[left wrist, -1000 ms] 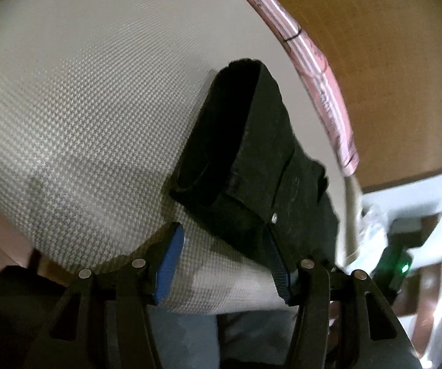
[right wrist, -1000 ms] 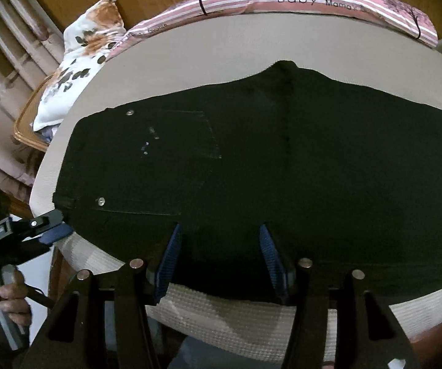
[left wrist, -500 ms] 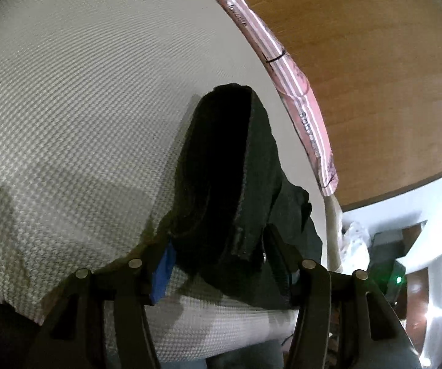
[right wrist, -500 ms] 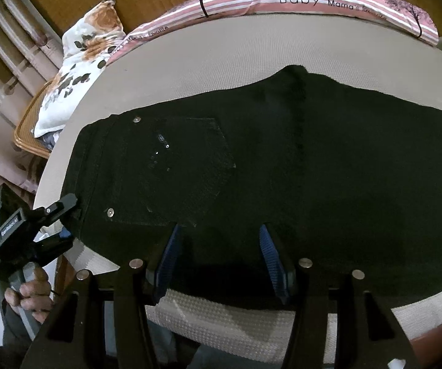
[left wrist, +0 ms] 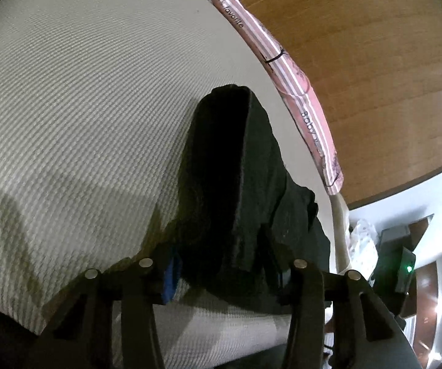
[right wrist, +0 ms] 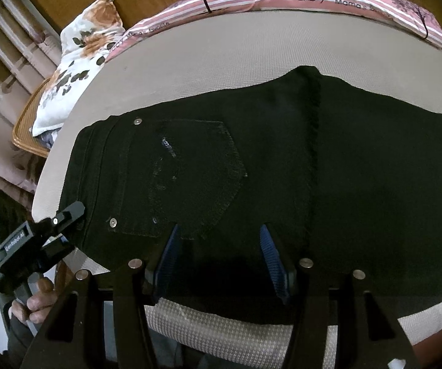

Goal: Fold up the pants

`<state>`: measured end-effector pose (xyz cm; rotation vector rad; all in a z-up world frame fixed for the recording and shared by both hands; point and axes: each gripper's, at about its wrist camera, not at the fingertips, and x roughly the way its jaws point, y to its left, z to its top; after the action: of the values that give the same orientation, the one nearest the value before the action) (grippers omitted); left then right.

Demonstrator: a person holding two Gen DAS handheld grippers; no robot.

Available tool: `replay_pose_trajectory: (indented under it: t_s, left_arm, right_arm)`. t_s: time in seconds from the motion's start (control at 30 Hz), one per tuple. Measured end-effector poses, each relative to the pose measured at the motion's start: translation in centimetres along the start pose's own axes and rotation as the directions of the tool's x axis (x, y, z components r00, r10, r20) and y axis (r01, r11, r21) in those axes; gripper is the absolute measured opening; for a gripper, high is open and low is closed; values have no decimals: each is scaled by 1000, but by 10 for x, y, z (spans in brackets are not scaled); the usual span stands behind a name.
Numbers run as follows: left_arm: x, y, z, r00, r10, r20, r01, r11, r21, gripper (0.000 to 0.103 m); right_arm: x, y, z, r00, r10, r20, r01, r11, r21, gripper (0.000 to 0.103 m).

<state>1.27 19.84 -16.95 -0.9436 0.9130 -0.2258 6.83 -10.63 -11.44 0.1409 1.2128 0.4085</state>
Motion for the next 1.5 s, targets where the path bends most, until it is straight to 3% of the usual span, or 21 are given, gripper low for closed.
replay_pose_trajectory:
  t_s: [0.23, 0.37, 0.6, 0.8, 1.1, 1.3, 1.5]
  left_arm:
    - [5, -16, 3, 995, 97, -4, -97, 994, 41, 30]
    - [-1, -51, 2, 984, 175, 24, -177, 975, 137, 26]
    - [-12, -138, 3, 992, 109, 70, -123, 957, 262, 23]
    - [27, -238, -12, 994, 99, 38, -106, 895, 432, 23]
    - [113, -336, -63, 992, 106, -64, -48, 804, 593, 23]
    - [186, -368, -110, 974, 160, -161, -14, 751, 661, 23]
    - [241, -356, -149, 946, 259, -193, -40, 686, 726, 23]
  right_arm:
    - [-2, -2, 3, 1000, -6, 21, 6, 1000, 3, 52]
    - [-15, -21, 6, 998, -17, 61, 14, 999, 48, 52]
    - [-58, -73, -2, 987, -47, 156, 24, 989, 145, 52]
    - [-99, -140, -16, 969, -95, 226, 35, 967, 253, 52]
    - [-153, -223, -39, 942, -200, 270, 90, 924, 371, 54]
    - [-165, -262, -55, 935, -230, 269, 93, 894, 438, 54]
    - [-159, -280, -59, 944, -214, 252, 78, 885, 459, 54]
